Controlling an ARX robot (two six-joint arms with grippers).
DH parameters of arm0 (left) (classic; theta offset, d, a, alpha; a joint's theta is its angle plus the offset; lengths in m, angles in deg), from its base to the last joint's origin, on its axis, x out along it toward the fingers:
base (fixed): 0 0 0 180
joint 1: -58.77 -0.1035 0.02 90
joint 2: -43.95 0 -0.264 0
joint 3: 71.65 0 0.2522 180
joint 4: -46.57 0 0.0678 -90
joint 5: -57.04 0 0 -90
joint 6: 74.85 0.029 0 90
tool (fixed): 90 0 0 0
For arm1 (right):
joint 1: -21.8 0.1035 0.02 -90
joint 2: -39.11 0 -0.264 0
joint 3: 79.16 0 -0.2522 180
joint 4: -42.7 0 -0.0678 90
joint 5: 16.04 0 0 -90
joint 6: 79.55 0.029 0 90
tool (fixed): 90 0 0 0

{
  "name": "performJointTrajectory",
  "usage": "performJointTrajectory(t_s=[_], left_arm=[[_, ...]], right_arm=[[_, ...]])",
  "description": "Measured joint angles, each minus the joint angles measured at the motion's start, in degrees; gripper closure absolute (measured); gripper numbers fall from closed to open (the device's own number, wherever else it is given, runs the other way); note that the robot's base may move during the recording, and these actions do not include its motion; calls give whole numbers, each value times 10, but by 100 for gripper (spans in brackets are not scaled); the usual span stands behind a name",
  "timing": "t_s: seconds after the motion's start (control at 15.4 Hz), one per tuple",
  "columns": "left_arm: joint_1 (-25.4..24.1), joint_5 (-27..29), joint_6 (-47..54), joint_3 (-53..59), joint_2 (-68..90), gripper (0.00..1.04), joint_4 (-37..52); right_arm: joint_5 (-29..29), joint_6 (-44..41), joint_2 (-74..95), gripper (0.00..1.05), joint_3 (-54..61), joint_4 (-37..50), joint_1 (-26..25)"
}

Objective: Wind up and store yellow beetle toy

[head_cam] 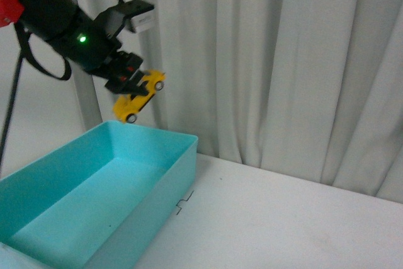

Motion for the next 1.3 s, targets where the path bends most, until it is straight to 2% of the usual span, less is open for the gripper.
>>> performJointTrajectory(t_s=[0.2, 0.46, 0.65, 0.72, 0.98, 1.04, 1.11, 1.17, 1.3], left_arm=[[-62, 38, -16, 88, 19, 66, 64], [-69, 77, -43, 125, 101, 66, 153], [-65, 99, -50, 125, 154, 67, 179], [-62, 102, -51, 125, 165, 62, 173], [-50, 71, -53, 118, 147, 13, 151], [-50, 57, -56, 118, 128, 5, 153], [-53, 35, -62, 118, 98, 7, 158], [-63, 9, -73, 122, 6, 7, 150], [-65, -32, -106, 133, -81, 7, 115]], right_arm=[[0, 0, 0, 7, 0, 0, 0], [0, 0, 0, 7, 0, 0, 0], [0, 0, 0, 7, 0, 0, 0], [0, 0, 0, 7, 0, 0, 0], [0, 0, 0, 7, 0, 0, 0], [0, 0, 0, 7, 0, 0, 0], [0, 0, 0, 7, 0, 0, 0], [0, 0, 0, 7, 0, 0, 0], [0, 0, 0, 7, 0, 0, 0]])
